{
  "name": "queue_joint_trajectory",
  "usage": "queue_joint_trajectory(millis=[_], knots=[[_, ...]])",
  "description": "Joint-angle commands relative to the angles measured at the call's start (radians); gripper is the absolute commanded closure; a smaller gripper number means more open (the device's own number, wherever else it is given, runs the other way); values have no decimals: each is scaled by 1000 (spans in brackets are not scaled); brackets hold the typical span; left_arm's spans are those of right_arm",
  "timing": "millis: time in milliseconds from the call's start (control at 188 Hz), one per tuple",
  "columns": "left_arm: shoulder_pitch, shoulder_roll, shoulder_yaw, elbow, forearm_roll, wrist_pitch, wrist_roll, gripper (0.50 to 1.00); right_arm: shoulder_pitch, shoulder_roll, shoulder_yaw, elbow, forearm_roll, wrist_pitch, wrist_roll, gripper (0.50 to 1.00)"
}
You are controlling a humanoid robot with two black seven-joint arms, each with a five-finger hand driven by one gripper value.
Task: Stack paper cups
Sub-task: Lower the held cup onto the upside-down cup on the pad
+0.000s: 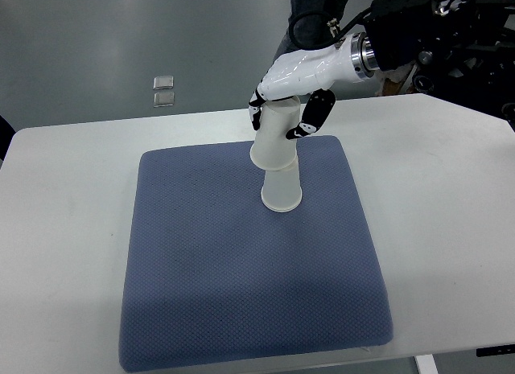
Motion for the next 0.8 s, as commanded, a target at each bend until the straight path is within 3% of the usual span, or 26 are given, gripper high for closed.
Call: queue_joint_trajectory(millis=[0, 797], knots=[[0, 0, 0, 0, 0, 0, 0, 500, -13, 1, 0, -3, -3, -4, -3, 926], [0, 0, 0, 0, 0, 0, 0, 500, -40, 25, -2, -19, -6, -12, -10, 924]])
